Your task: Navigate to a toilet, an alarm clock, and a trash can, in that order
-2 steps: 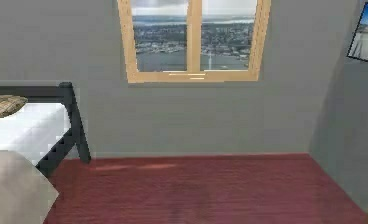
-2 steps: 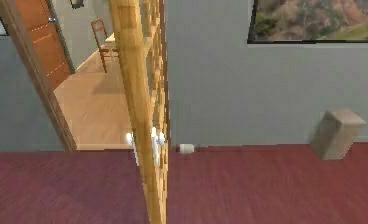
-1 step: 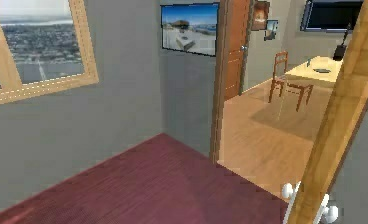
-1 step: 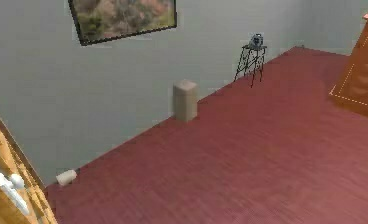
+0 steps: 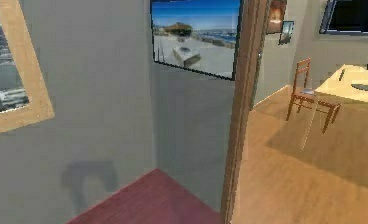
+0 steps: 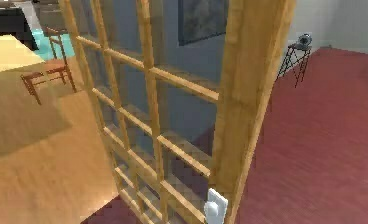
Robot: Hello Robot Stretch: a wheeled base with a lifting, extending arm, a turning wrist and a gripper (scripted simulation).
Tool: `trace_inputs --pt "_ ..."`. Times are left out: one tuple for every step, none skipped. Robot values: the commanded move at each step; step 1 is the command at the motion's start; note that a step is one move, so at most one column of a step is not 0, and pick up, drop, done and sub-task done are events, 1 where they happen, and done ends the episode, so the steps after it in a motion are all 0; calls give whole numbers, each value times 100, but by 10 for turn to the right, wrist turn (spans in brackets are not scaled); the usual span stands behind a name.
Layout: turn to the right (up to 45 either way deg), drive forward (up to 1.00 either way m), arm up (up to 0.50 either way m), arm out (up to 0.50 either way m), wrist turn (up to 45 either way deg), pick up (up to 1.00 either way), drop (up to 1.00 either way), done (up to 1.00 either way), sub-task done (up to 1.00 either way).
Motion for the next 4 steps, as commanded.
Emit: trace_inputs --pt "420 0 0 0 0 0 0 0 0" --pt "0 100 0 0 0 0 0 0 0" --pt "120 0 0 0 0 0 0 0 0" --pt "0 20 0 0 0 0 0 0 0"
